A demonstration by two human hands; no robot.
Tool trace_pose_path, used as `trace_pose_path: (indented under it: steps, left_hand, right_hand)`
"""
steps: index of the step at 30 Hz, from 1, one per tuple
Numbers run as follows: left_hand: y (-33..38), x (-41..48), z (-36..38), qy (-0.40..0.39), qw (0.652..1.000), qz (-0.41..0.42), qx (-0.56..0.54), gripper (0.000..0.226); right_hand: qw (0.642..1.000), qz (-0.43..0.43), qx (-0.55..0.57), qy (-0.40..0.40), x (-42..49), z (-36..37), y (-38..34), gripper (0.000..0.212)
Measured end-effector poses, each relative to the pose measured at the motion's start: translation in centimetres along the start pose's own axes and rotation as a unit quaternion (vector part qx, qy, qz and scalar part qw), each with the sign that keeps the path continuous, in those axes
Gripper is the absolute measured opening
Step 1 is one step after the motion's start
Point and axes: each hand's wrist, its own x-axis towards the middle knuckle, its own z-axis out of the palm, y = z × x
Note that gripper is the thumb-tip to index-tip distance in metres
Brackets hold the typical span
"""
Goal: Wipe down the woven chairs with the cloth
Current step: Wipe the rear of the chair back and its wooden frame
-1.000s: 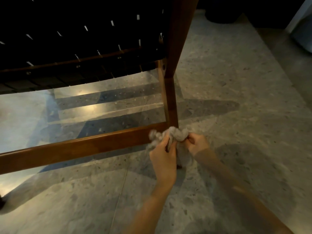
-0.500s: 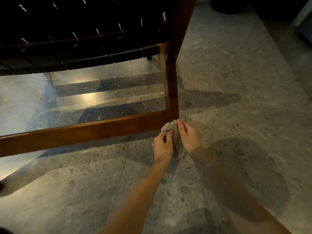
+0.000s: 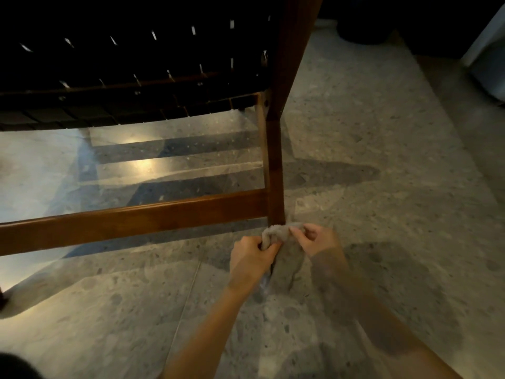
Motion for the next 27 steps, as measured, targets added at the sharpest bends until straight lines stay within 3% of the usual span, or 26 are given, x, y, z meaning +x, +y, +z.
trace_pose_path:
  steps: [3,5,7,11,14,15,17,22,27]
  left_hand:
    - [3.3,-0.1,-2.5,0.058,0.996,0.042,-0.059,0.032]
    - [5.2,0.9,-4.3,0.103,0.987,0.071,-0.096,0.029]
    - [6.6,2.6,-6.2,0.165,0.977,0.089,-0.104,0.026]
    - [8.5,6.3,-9.0,0.199,0.966,0.089,-0.137,0.024]
    - [9.5,8.3,-9.7,0.234,0.956,0.106,-0.142,0.013]
    - [9.7,8.8,-9.7,0.239,0.95,0.104,-0.17,0.02]
    - [9.7,9.8,-9.2,0.206,0.94,0.09,-0.257,0.037]
    - [9.5,9.9,-5.9,0.028,0.928,0.114,-0.354,0.046]
    - [9.1,11.0,-5.8,-0.026,0.905,0.179,-0.384,0.047]
  right_hand:
    - [0.993,-0.067,0.068,0.068,0.6,-2.2,-3.6,0.014]
    - [0.99,-0.098,0.081,0.059,1.3,-3.5,-6.4,0.004]
    - [0.987,-0.123,0.1,0.041,2.1,-4.5,-8.7,0.012]
    - [0.984,-0.155,0.047,0.069,4.3,-5.3,-12.0,0.006]
    - [0.978,-0.149,-0.028,0.142,5.8,-4.5,-13.4,0.005]
    - [0.978,-0.137,-0.03,0.153,6.2,-4.1,-13.7,0.01]
    - [0.979,-0.116,-0.006,0.166,6.6,-3.1,-14.0,0.015]
    - [0.957,-0.122,0.073,0.251,6.7,-0.9,-13.8,0.003]
    - [0.939,-0.136,0.156,0.275,7.0,0.6,-14.0,0.01]
